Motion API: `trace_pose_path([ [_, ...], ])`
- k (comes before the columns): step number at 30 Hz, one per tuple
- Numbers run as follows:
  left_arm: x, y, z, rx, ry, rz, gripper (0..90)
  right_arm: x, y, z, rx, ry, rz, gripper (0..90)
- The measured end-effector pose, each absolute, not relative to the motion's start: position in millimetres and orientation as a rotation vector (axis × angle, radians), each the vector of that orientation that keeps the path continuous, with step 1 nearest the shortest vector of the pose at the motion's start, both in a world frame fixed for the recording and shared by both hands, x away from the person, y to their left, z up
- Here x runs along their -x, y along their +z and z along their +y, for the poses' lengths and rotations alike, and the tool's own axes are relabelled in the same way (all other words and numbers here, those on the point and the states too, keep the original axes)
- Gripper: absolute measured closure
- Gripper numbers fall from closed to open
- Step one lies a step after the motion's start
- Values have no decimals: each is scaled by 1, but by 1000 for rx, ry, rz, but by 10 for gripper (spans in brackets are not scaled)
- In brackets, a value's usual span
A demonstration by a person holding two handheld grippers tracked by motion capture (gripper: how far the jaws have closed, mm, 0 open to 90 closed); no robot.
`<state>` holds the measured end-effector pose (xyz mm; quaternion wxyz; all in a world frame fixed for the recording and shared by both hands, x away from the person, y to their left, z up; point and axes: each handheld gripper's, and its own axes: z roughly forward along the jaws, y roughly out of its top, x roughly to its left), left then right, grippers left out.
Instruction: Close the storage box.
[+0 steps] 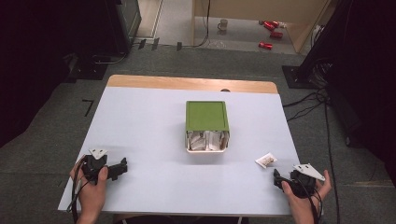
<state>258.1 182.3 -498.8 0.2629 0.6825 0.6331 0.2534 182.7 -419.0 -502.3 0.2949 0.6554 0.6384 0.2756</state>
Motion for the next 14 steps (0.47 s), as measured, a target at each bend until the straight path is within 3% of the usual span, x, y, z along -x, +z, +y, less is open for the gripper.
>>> trace_pose_path([
  [14,-258,-499,182,-1848,684,1712,0,-182,-504,-420,-1740,763,1701,154],
])
